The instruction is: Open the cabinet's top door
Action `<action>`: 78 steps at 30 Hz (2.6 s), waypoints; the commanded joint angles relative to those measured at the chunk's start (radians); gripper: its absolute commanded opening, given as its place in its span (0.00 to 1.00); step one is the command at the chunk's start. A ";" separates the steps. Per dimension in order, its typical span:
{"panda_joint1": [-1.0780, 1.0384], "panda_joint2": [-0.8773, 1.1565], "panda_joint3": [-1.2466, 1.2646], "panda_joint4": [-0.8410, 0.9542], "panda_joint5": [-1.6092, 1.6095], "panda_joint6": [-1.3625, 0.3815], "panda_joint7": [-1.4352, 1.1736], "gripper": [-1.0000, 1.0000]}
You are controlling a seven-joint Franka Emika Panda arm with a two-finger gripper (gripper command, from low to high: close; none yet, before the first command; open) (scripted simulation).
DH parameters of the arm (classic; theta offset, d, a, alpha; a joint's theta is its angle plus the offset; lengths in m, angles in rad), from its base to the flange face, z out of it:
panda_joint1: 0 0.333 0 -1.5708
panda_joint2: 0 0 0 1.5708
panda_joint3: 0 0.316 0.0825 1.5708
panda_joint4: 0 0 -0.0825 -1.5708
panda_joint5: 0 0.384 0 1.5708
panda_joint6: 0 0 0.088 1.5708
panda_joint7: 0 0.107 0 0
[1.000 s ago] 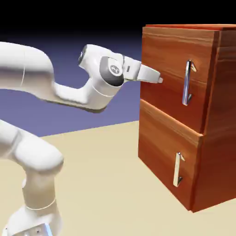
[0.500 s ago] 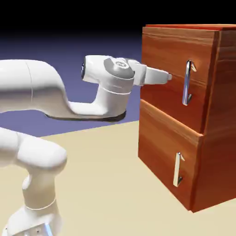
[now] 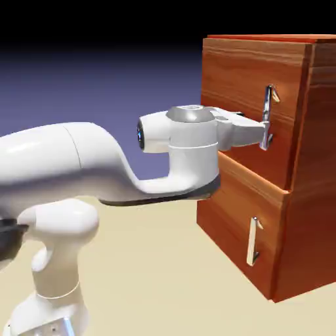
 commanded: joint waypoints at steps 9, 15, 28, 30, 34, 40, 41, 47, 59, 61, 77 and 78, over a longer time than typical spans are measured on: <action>-0.038 0.016 0.056 -0.059 0.038 -0.116 0.014 0.00; -0.253 -0.038 0.258 -0.258 0.186 -0.262 -0.002 0.00; -0.498 -0.241 0.729 -0.551 0.660 -0.573 -0.097 0.00; -0.505 -0.267 0.802 -0.574 0.739 -0.623 -0.110 0.00; -0.502 -0.302 0.947 -0.603 0.893 -0.724 -0.128 0.00; -0.478 -0.306 1.164 -0.605 1.113 -0.881 -0.133 0.00; -0.474 -0.301 1.200 -0.601 1.149 -0.908 -0.132 0.00; -0.468 -0.234 1.418 -0.544 1.356 -1.077 -0.110 0.00; -0.653 0.029 1.853 -0.243 1.708 -1.451 -0.029 0.00; -0.715 0.074 1.925 -0.171 1.751 -1.516 -0.017 0.00; -1.290 0.202 2.408 0.355 1.945 -1.894 -0.011 0.00; -1.327 0.197 2.432 0.386 1.953 -1.912 -0.017 0.00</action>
